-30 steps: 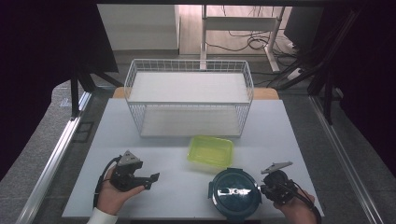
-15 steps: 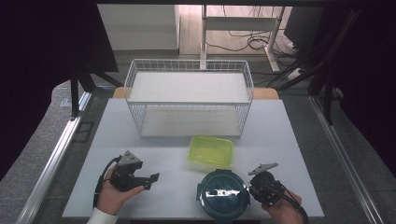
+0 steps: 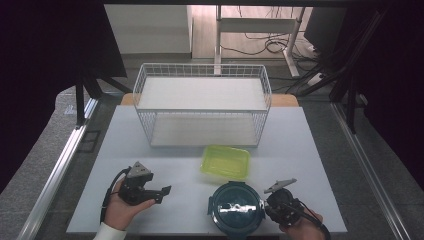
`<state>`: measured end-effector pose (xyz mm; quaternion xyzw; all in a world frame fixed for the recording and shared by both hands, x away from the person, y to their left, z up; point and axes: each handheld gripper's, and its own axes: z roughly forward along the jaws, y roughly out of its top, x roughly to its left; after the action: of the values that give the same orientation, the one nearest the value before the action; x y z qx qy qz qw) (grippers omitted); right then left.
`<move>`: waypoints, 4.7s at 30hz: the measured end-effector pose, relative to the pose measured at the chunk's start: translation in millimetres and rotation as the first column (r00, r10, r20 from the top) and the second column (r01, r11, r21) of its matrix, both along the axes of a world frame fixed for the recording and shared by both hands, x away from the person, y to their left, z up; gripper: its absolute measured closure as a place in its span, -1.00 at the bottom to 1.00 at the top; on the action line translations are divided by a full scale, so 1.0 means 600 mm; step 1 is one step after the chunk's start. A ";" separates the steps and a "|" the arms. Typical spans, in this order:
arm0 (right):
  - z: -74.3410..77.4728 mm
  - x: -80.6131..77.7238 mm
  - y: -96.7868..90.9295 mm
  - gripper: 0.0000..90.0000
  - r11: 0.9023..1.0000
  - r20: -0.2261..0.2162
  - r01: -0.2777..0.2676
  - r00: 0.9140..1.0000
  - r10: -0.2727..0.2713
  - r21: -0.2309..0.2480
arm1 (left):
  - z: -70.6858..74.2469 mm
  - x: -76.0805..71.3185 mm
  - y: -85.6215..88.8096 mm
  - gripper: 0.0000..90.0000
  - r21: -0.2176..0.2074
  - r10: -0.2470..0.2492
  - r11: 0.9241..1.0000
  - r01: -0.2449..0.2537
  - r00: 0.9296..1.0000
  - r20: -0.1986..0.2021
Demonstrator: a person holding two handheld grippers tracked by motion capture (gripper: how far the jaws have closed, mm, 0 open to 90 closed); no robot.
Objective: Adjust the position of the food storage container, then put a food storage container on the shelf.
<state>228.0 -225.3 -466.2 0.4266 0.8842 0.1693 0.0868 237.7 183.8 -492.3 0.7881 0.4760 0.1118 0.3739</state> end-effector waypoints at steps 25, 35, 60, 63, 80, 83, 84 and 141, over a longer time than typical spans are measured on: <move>-0.009 0.015 0.143 0.98 0.986 -0.002 -0.168 0.986 0.168 0.021 | 0.001 0.003 0.019 -0.56 -0.028 0.027 0.999 -0.027 1.000 -0.008; -0.009 0.025 0.100 0.84 0.986 0.073 -0.144 0.988 0.138 0.089 | 0.011 -0.003 0.024 -0.56 -0.041 0.062 0.997 -0.061 0.998 0.015; 0.003 0.024 0.024 -0.57 0.879 0.070 -0.030 0.998 -0.004 0.476 | 0.022 -0.051 0.017 -0.77 -0.275 0.060 0.957 -0.095 0.990 -0.131; -0.002 0.023 0.028 -0.61 0.859 0.034 -0.017 0.999 0.000 0.512 | 0.009 -0.062 0.015 -0.82 -0.309 0.040 0.946 -0.095 0.983 -0.180; -0.044 0.026 0.072 -0.60 0.806 -0.124 0.050 0.992 0.030 0.589 | -0.046 -0.070 -0.010 -0.71 -0.517 -0.077 0.848 -0.116 0.938 -0.337; -0.050 0.026 0.079 -0.60 0.796 -0.149 0.065 0.988 0.032 0.602 | -0.055 -0.070 -0.016 -0.70 -0.534 -0.099 0.837 -0.122 0.925 -0.367; -0.050 0.026 0.079 -0.60 0.796 -0.149 0.065 0.988 0.032 0.602 | -0.055 -0.070 -0.016 -0.70 -0.534 -0.099 0.837 -0.122 0.925 -0.367; -0.040 0.033 0.103 -0.20 0.712 -0.351 0.323 0.930 -0.114 0.624 | -0.031 -0.058 -0.052 -0.06 -0.529 -0.051 0.828 -0.187 0.914 -0.402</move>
<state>248.0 -163.7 -490.1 0.5512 0.7087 0.4010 -0.1822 202.9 152.6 -510.6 0.6326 0.5820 -0.1813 0.4778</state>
